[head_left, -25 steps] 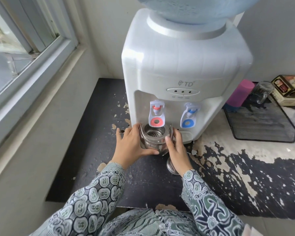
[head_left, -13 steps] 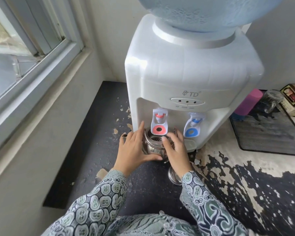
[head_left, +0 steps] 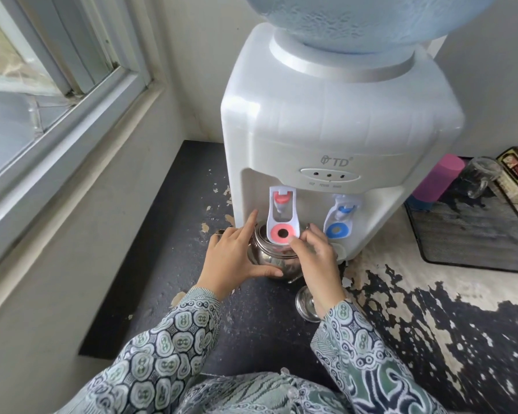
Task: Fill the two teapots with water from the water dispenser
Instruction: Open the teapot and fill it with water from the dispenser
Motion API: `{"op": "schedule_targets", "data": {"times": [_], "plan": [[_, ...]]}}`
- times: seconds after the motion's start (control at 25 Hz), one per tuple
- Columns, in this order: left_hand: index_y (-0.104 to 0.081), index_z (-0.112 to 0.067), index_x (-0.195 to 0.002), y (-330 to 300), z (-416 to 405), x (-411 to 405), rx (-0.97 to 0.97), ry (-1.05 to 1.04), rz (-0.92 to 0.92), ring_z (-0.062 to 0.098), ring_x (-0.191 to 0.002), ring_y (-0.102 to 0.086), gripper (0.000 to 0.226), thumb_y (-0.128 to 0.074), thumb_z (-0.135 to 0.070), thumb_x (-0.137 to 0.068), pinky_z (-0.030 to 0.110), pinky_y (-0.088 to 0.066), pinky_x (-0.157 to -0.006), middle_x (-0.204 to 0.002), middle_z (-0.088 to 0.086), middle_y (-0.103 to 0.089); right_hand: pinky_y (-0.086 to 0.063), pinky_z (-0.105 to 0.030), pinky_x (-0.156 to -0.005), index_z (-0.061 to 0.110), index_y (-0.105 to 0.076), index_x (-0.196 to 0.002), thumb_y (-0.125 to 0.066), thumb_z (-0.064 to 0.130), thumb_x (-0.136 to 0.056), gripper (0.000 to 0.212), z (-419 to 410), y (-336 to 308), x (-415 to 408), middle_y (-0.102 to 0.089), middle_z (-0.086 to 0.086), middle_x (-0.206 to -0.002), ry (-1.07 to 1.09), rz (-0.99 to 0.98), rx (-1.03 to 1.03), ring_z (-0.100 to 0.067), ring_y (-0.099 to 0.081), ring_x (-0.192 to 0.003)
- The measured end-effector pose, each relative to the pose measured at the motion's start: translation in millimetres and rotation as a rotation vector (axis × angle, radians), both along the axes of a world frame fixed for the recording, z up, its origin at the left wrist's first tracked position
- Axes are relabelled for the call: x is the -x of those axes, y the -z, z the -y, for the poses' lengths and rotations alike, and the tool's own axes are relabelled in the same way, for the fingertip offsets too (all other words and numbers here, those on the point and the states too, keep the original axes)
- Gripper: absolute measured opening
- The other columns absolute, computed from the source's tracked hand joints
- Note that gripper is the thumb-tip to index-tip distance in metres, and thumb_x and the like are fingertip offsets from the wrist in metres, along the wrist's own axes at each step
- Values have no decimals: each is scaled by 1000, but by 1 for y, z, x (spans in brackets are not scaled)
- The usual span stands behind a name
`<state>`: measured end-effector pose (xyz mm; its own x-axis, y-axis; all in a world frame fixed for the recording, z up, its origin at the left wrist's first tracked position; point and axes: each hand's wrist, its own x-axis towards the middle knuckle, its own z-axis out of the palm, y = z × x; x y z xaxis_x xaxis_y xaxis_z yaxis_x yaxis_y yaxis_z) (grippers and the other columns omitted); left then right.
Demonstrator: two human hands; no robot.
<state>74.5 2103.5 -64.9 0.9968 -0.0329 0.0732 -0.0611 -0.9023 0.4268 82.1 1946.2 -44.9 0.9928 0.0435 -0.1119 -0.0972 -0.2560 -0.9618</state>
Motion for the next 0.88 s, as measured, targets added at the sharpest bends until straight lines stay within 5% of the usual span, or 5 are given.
{"op": "schedule_targets", "data": {"times": [0.2,0.4,0.52,0.64,0.88], "plan": [[-8,-24,-147,-2,2,0,-3,-13,-18,21,-117,-49,125,-50,-84,-46,44,-35,-98,-124,-1,-59,-30,-19,-103,16,-64,-70,-52,35,-88,29,-1,-28,7,-55,11,-118,23,220,-187,-7,-39,-128],[-6,-24,-147,-3,2,2,0,-14,-28,22,-119,-48,125,-50,-84,-47,45,-34,-99,-127,-2,-58,-35,-48,-104,22,-56,-95,-43,49,-85,31,-1,1,5,-55,-4,-121,56,302,-24,-22,-45,-122],[-6,-24,-147,-4,1,2,0,-8,-26,22,-118,-48,125,-49,-84,-47,45,-35,-99,-125,-1,-59,-33,-24,-106,15,-49,-117,-52,29,-89,31,3,18,10,-47,-4,-132,8,259,39,-13,-39,-126],[-6,-23,-147,-3,0,3,-11,-7,-25,22,-116,-50,125,-51,-84,-47,44,-36,-98,-121,0,-60,-23,5,-92,8,-44,-124,-54,14,-89,37,7,25,11,-36,-6,-142,-42,252,90,-6,-30,-129],[-5,-24,-147,-3,3,3,3,-6,-27,22,-115,-49,125,-48,-85,-47,45,-37,-98,-120,0,-60,-19,5,-95,10,-47,-121,-54,14,-88,34,13,30,5,-35,-1,-143,-50,239,73,-4,-29,-130]]}}
